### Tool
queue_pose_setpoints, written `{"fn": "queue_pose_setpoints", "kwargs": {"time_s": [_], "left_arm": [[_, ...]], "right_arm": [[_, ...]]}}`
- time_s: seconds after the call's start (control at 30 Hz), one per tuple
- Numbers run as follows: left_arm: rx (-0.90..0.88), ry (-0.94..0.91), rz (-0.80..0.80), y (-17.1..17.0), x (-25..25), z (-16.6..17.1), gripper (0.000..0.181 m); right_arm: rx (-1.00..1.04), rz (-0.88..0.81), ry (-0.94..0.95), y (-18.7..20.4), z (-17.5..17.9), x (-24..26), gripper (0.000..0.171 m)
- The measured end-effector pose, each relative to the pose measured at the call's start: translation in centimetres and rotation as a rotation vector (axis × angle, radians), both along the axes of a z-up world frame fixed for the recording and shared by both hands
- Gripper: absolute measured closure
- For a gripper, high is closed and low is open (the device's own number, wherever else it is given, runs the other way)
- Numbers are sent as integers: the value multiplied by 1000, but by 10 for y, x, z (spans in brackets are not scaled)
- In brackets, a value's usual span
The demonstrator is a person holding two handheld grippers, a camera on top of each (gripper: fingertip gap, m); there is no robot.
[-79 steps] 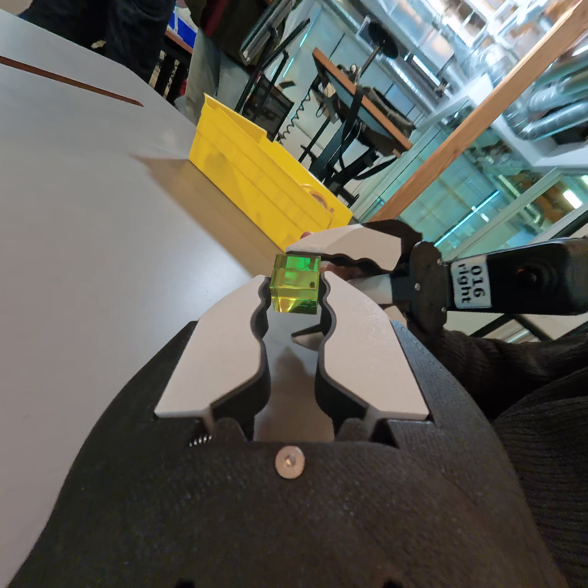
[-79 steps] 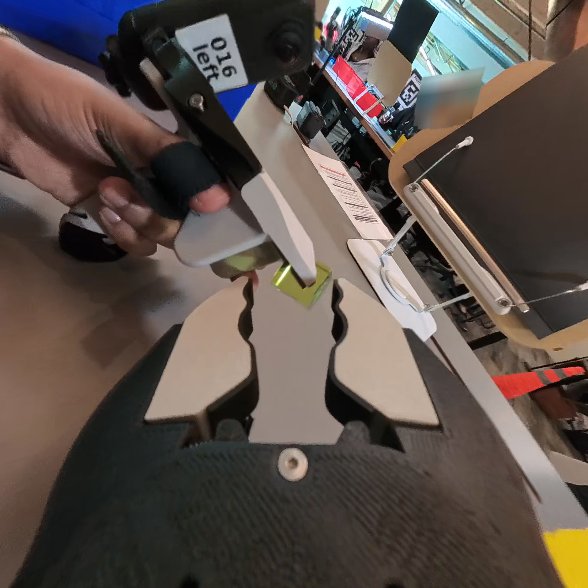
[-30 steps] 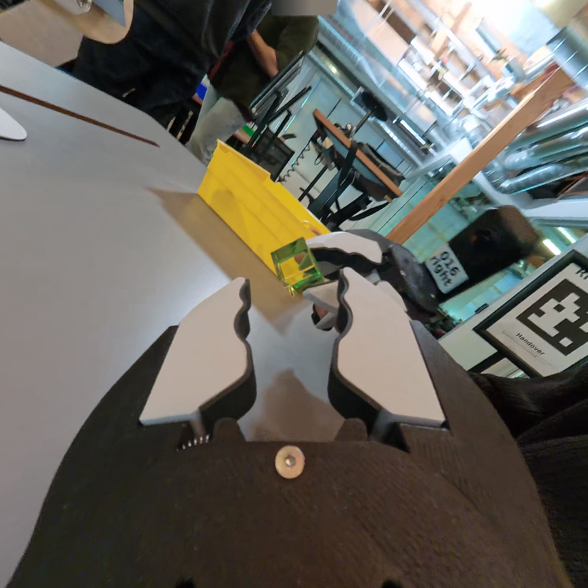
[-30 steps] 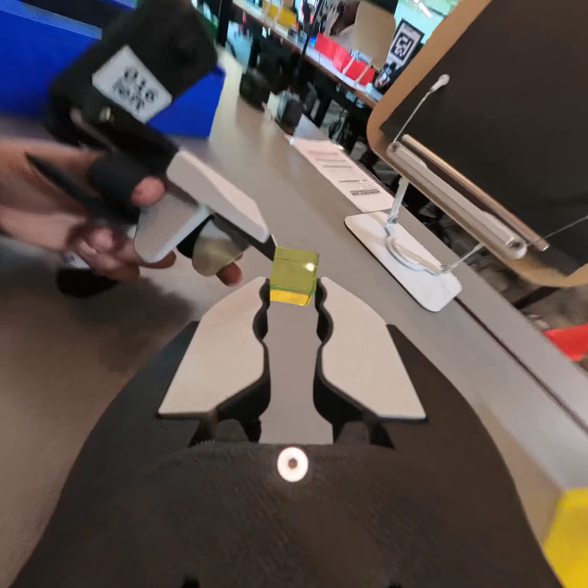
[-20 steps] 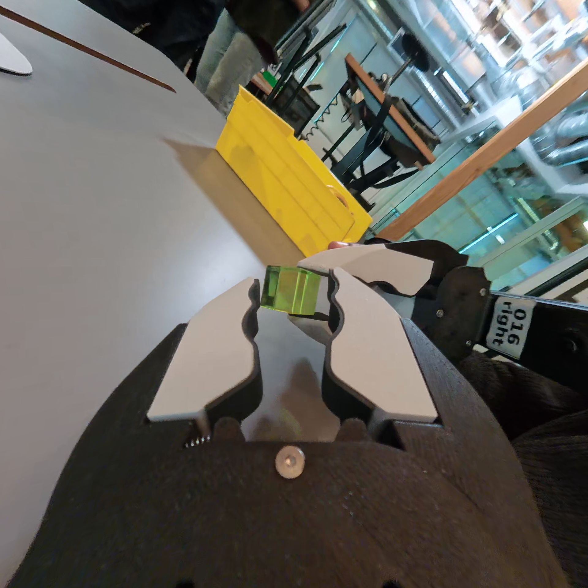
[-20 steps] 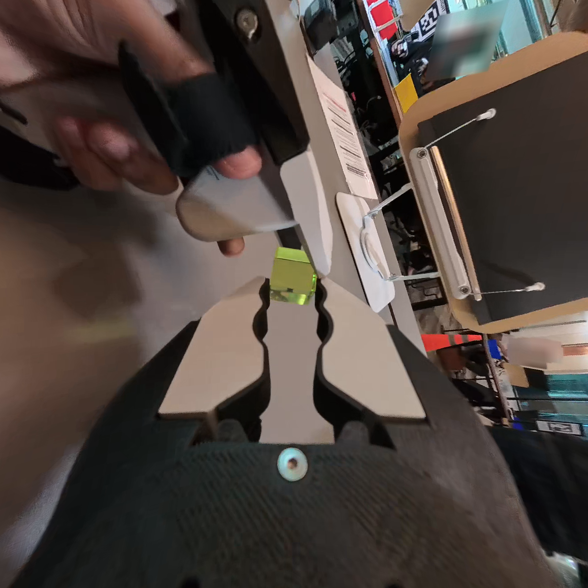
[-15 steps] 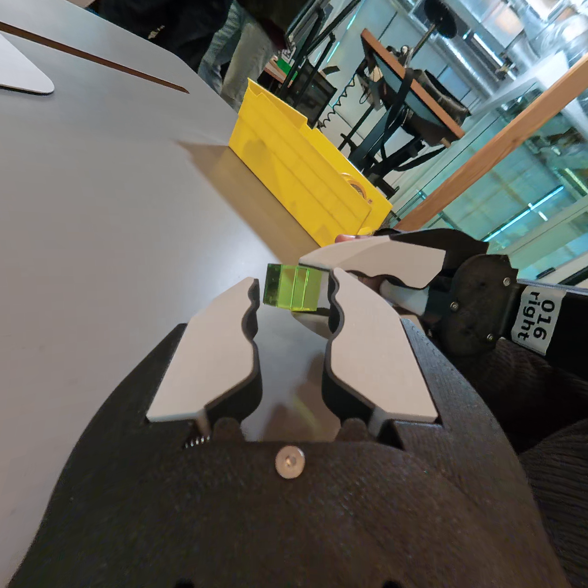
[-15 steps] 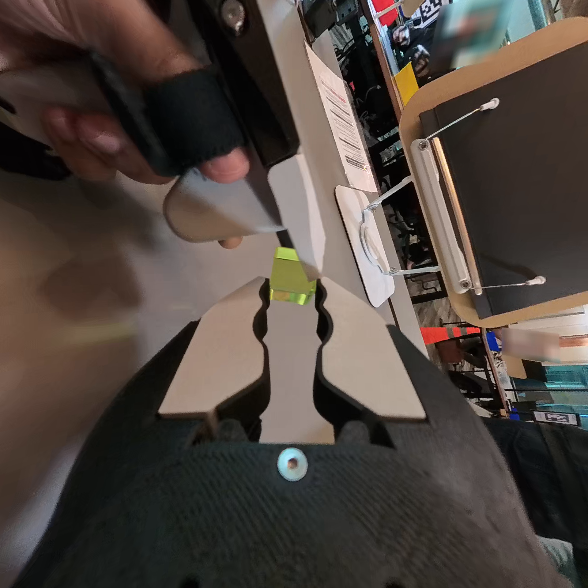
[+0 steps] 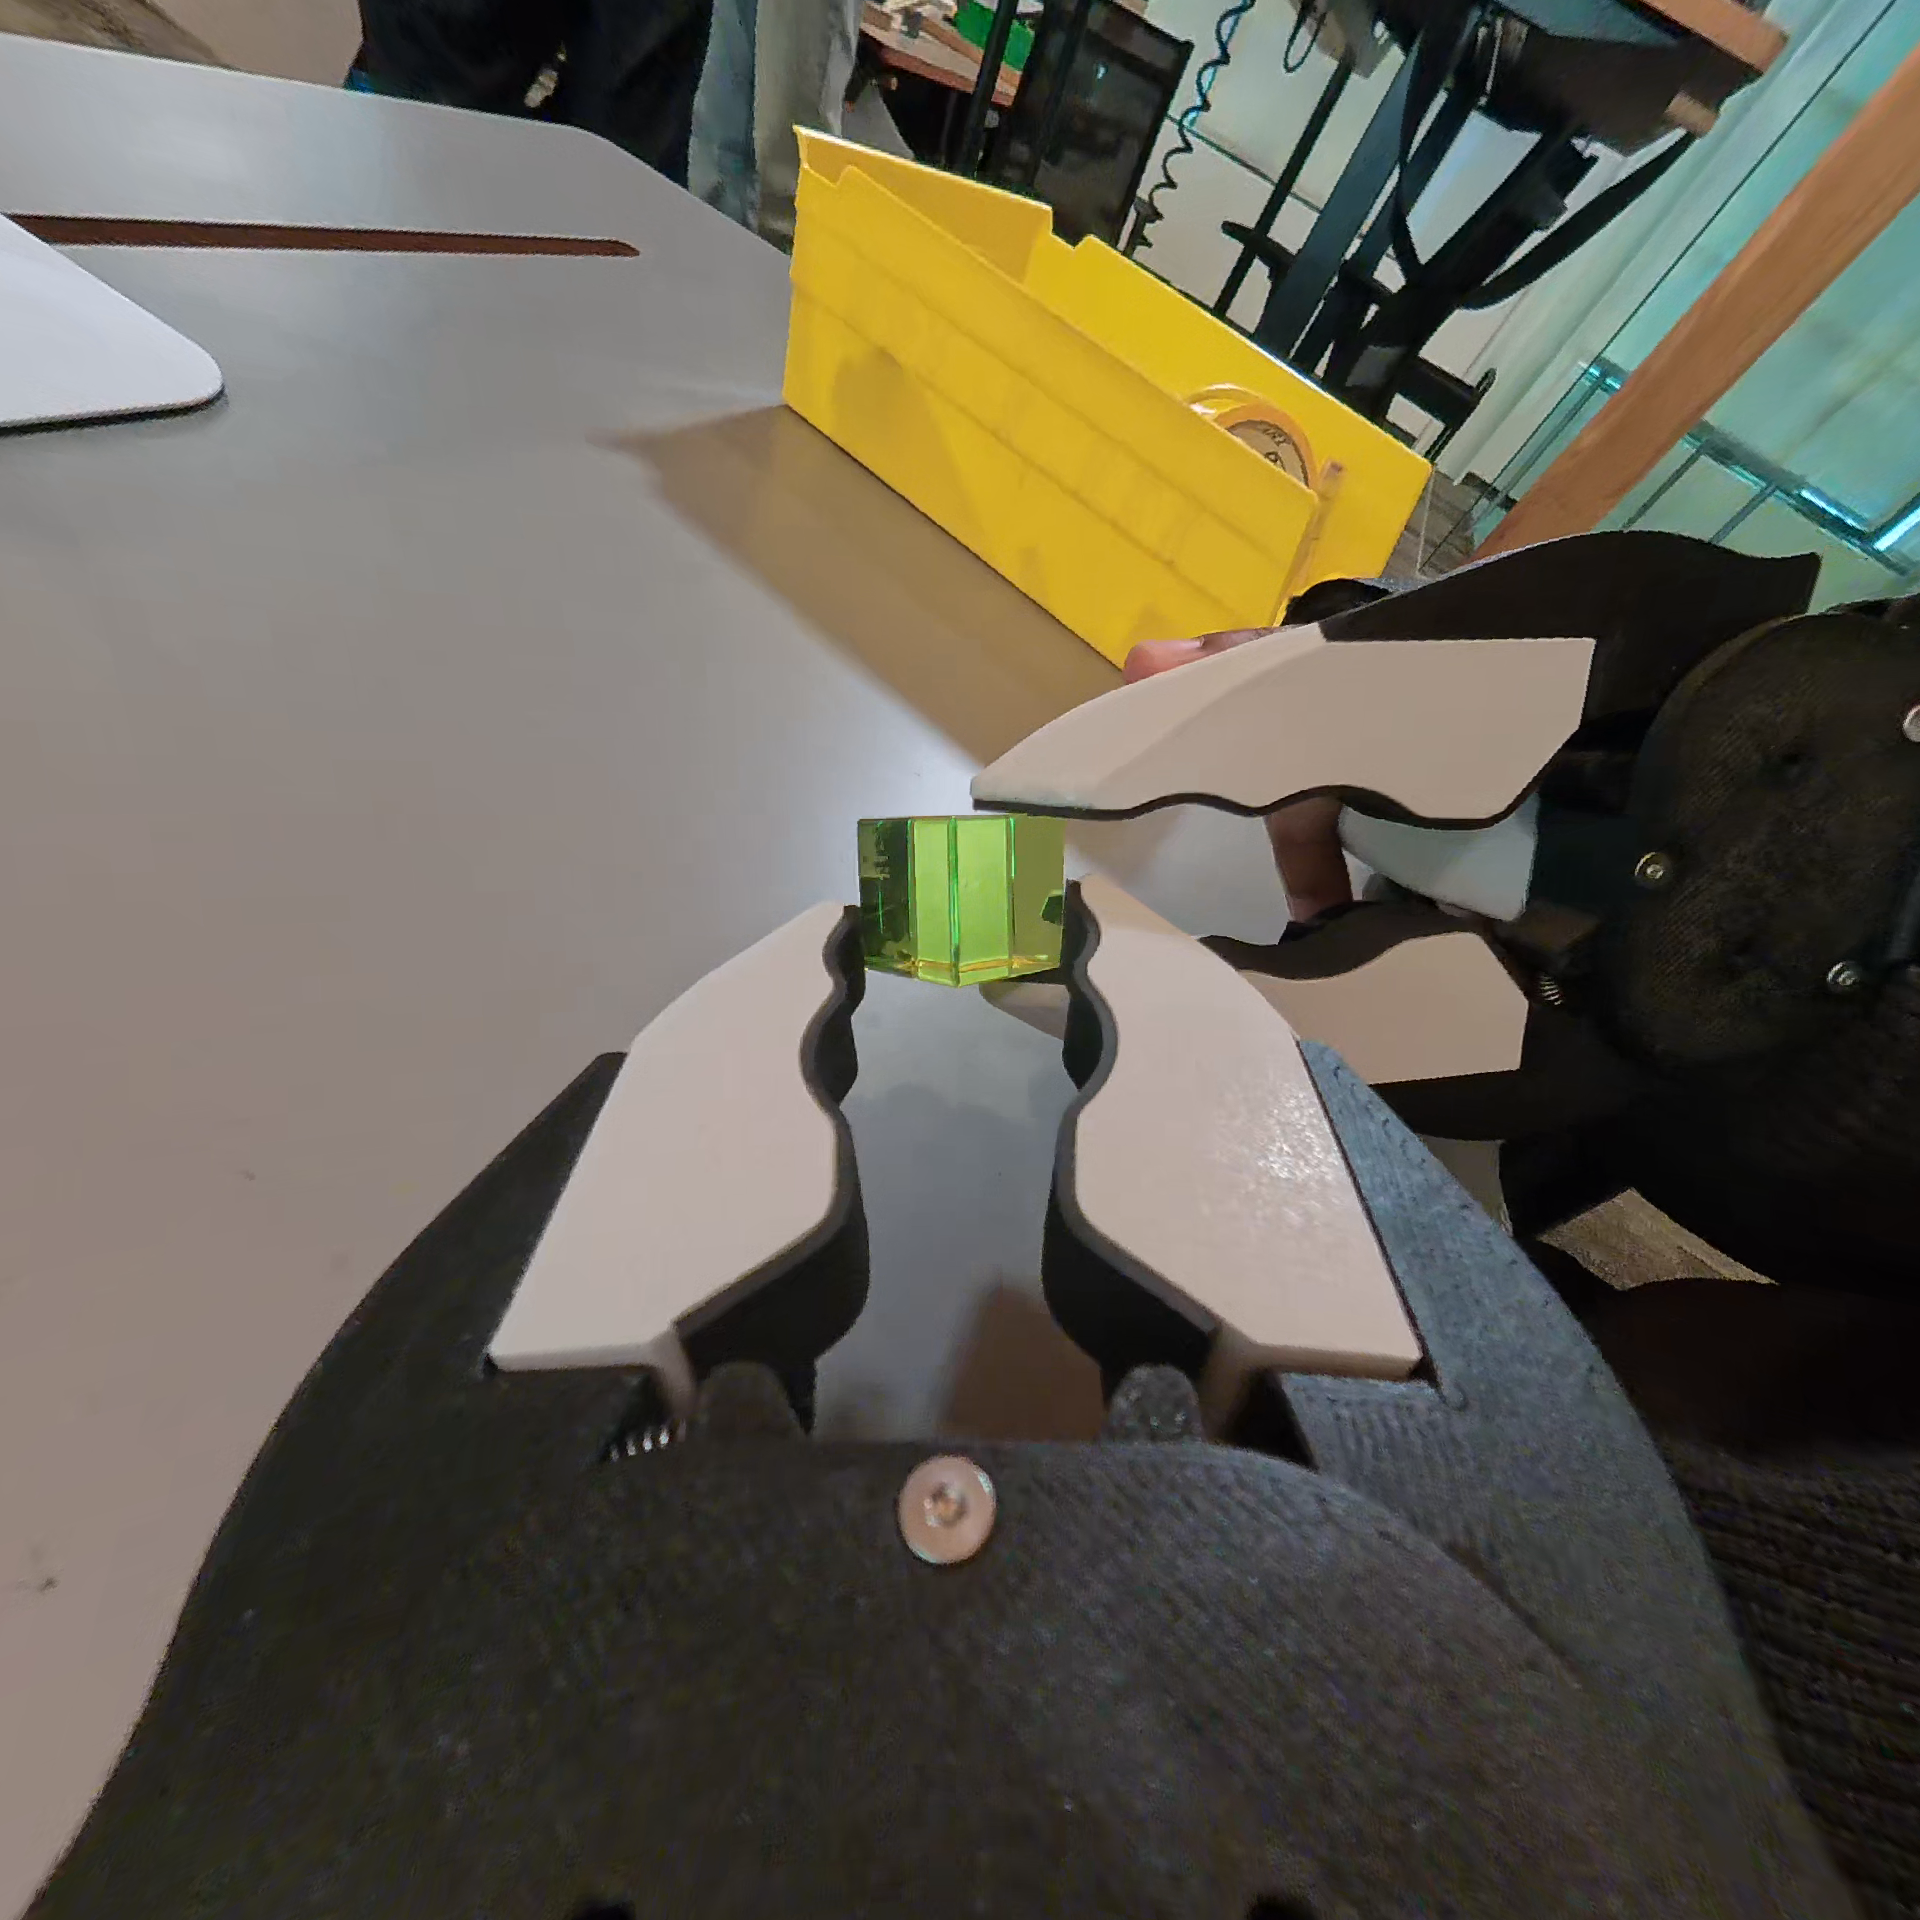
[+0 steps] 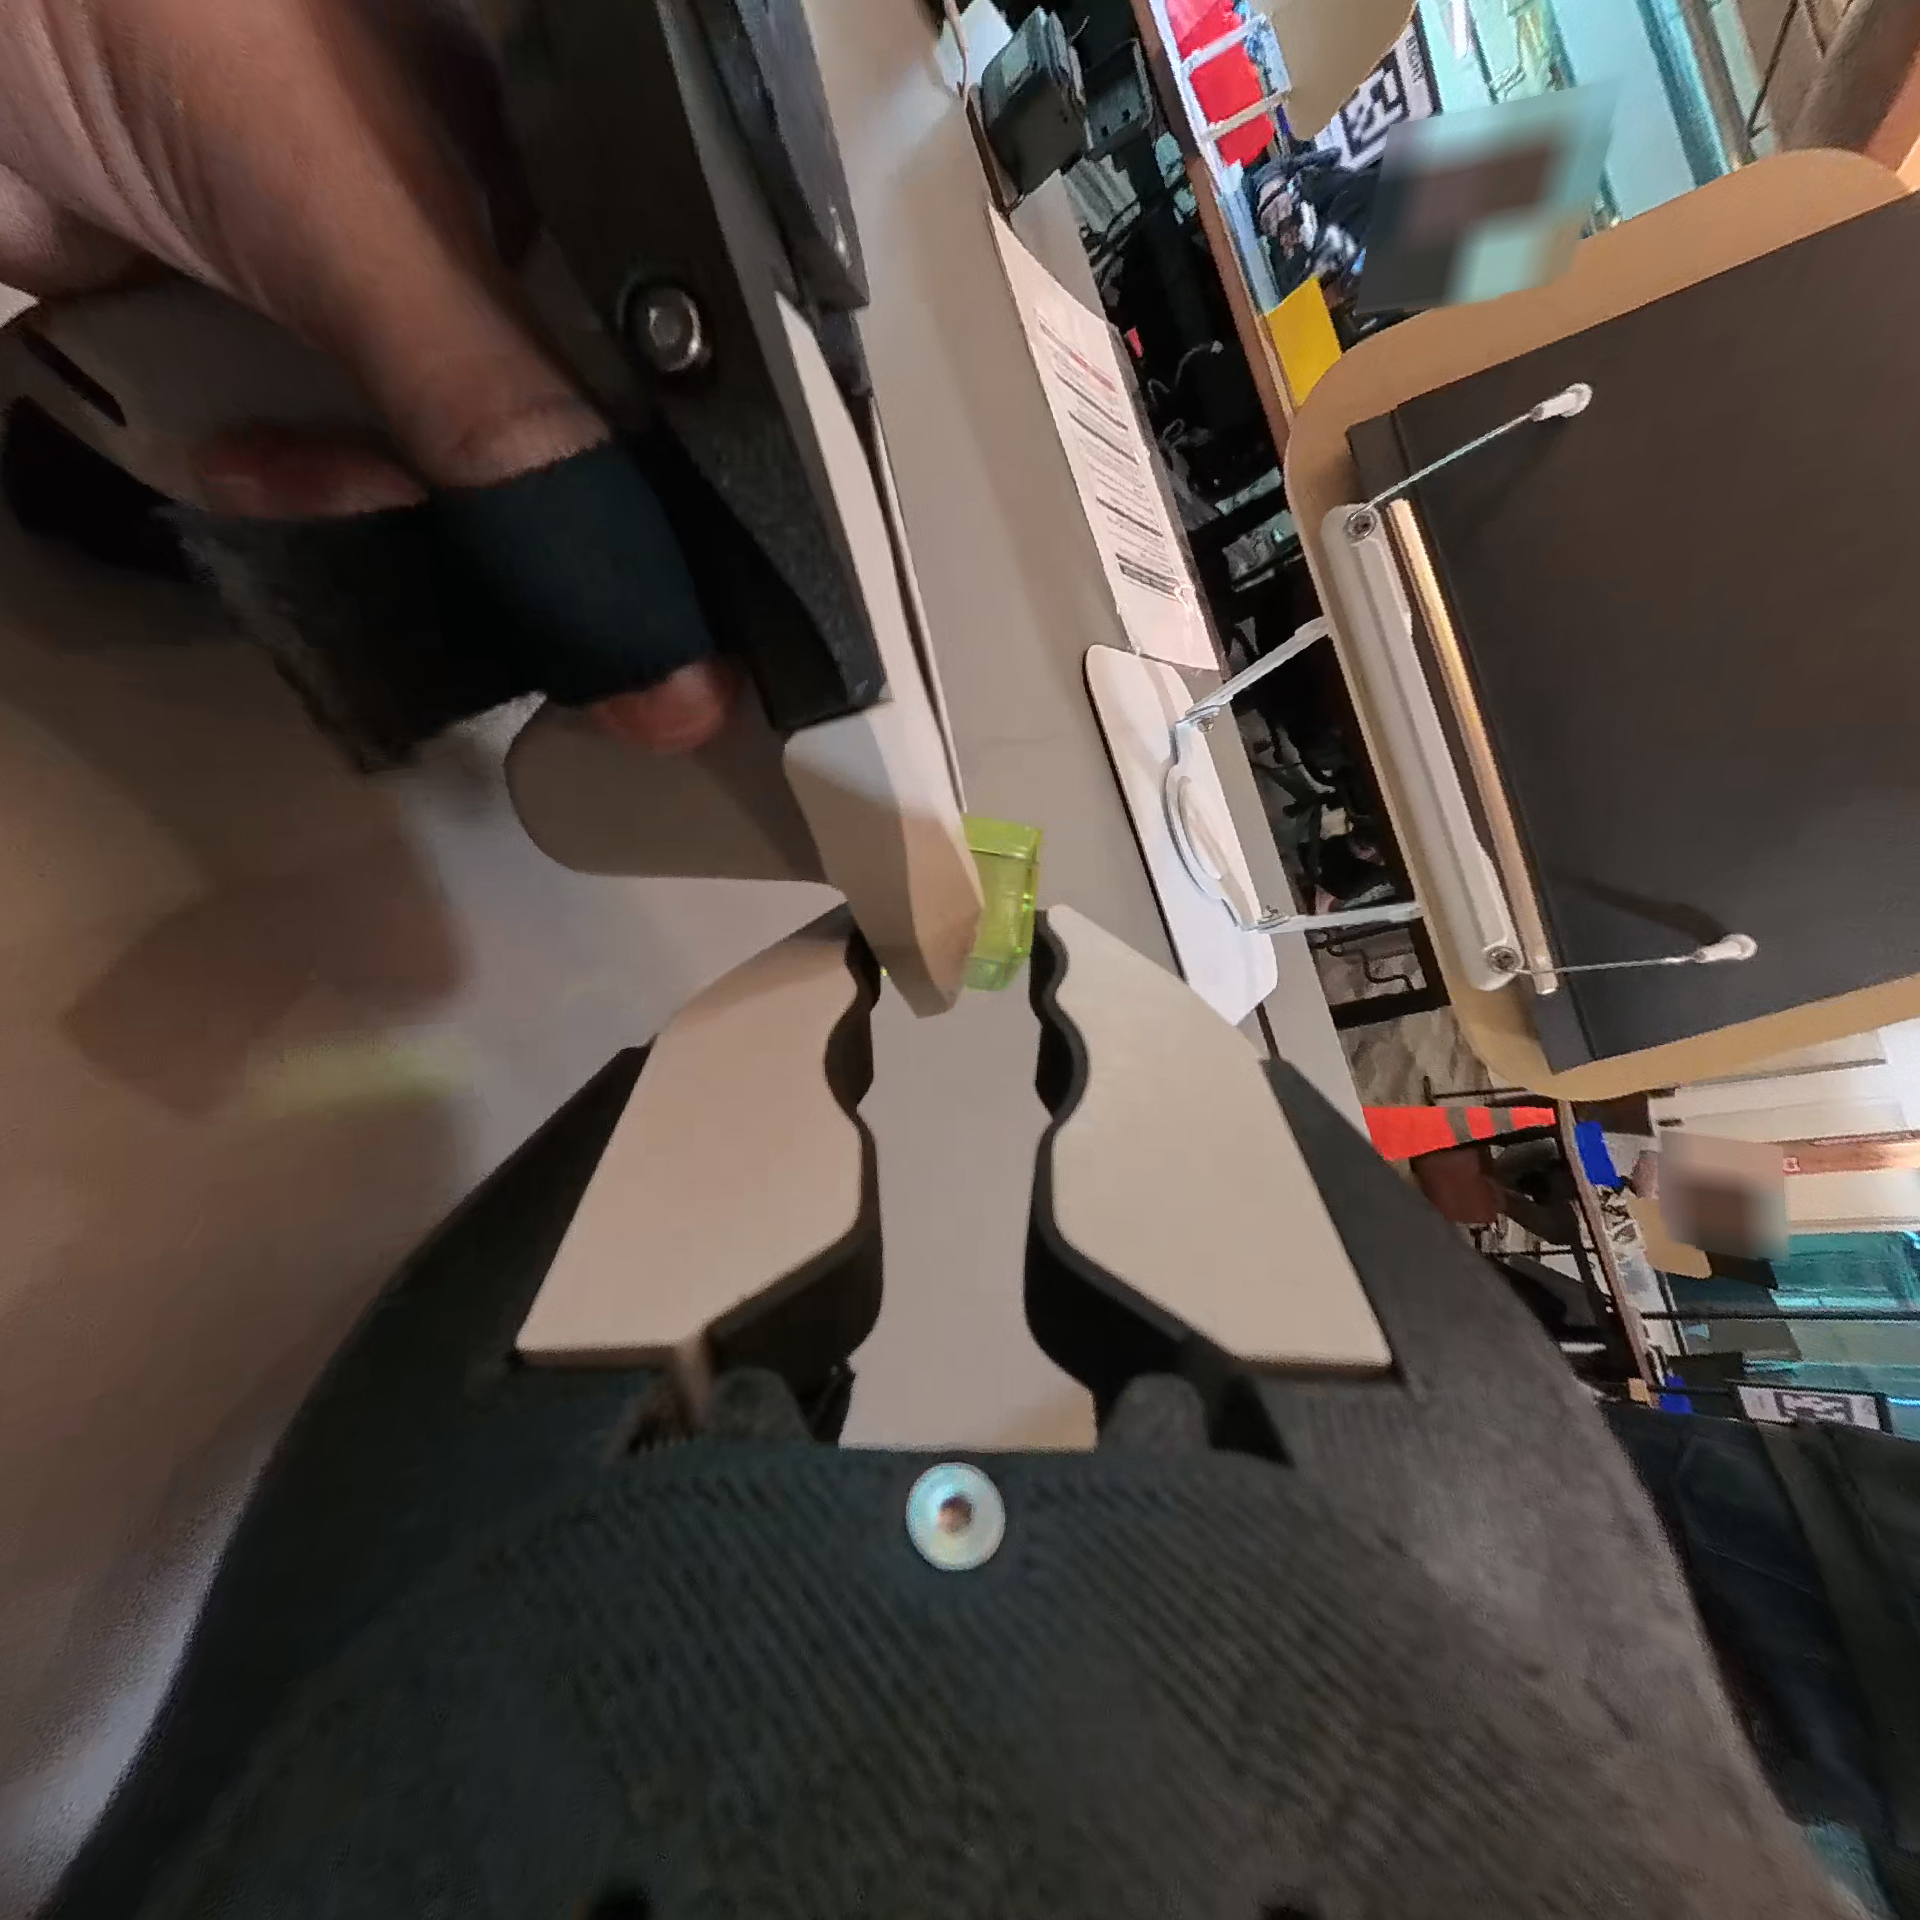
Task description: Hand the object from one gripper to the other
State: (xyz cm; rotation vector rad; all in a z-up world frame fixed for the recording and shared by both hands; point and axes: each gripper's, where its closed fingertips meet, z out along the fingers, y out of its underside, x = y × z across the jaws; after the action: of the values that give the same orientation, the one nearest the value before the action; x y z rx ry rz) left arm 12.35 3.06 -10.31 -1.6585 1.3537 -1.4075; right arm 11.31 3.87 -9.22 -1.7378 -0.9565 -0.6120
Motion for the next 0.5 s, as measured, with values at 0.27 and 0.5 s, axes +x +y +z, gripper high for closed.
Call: {"fn": "queue_pose_setpoints", "kwargs": {"time_s": [0.27, 0.5], "left_arm": [[-146, -103, -10, 2, -2, 17, 143], [-615, -336, -144, -4, -11, 56, 143]], "right_arm": [[101, 32, 190, 4, 18, 3, 101], [122, 87, 444, 3, 32, 0, 82]]}}
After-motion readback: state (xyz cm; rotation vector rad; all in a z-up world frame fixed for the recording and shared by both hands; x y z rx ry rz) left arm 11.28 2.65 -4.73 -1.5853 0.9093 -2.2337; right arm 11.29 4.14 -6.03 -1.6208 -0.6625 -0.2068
